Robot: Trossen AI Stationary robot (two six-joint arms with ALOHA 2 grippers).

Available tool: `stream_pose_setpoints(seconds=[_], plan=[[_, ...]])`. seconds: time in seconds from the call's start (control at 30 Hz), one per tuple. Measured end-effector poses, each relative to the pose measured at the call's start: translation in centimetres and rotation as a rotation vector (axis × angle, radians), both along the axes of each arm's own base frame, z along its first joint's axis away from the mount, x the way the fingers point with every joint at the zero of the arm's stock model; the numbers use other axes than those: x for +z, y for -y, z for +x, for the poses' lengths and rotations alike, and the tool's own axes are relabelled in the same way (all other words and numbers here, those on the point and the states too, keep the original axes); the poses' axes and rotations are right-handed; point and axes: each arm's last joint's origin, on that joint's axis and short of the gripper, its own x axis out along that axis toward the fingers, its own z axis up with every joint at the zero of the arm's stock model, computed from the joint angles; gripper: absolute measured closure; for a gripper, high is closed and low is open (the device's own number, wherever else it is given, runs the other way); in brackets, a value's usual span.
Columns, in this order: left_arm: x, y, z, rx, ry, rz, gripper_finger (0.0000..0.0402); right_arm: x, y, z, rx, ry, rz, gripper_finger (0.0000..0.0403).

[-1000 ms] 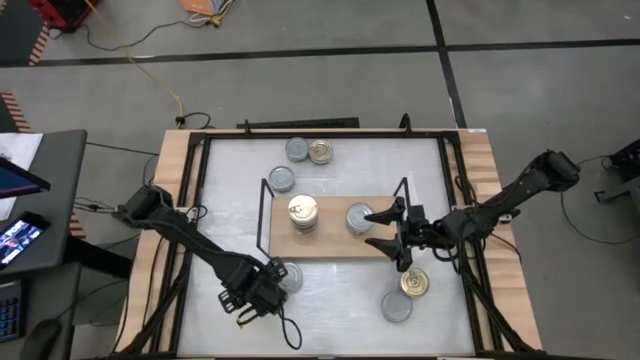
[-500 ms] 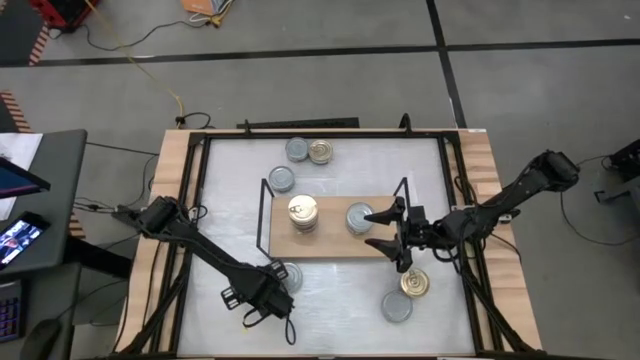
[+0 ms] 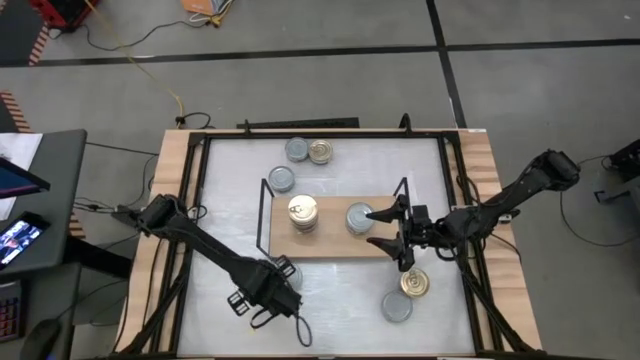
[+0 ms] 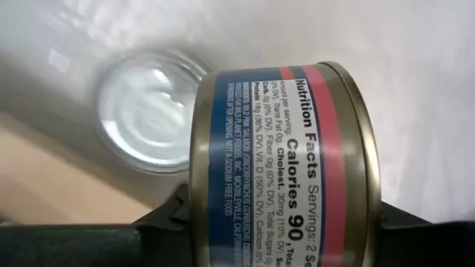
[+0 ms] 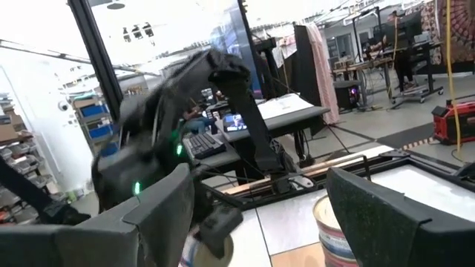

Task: Stack canned seafood by type on shelf
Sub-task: Stack the blue tuna can on top of the blue tuna can on the shelf

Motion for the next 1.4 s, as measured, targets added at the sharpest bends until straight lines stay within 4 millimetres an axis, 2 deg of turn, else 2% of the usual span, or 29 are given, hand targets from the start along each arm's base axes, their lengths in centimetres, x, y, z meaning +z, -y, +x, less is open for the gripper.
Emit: stream_pose_setpoints(seconds=[0.13,0.37,0.47,0.57,0.73,0.87,1.0,1.13,1.4], plan=[[3.6,-2.5,1.1,0.096,0.094,-0.092,0.0232,0.0,-0.2,-0.1,0.007,-0.002,-0.004,0.0074],[9.1,-9.5,1.2,0.302,0.283,-0.281,0.0232,0.1,-0.4,-0.3,0.019,0.004,-0.026,0.0074],[10.9,-12.5,1.0,0.387,0.370,-0.355,0.0232,0.1,-0.4,-0.3,0.017,0.003,-0.027,0.0074],[11.9,-15.5,1.0,0.470,0.427,-0.400,0.0232,0.1,-0.2,-0.2,0.009,0.002,-0.027,0.0074],[12.1,-20.0,1.1,0.631,0.435,-0.500,0.0229,0.1,-0.1,-0.2,0.004,-0.003,-0.030,0.0074],[11.8,-22.5,1.6,0.700,0.420,-0.619,0.0228,0.1,-0.1,-0.2,0.004,-0.004,-0.031,0.0074],[11.4,-24.5,1.6,0.751,0.416,-0.639,0.0227,0.1,-0.1,-0.2,0.004,-0.004,-0.031,0.0074],[10.1,-25.7,2.1,0.798,0.365,-0.634,0.0226,0.1,-0.1,-0.2,0.004,-0.006,-0.032,0.0074],[8.6,-26.7,2.3,0.799,0.272,-0.688,0.0224,0.0,-0.3,-0.3,0.012,-0.010,-0.035,0.0074]])
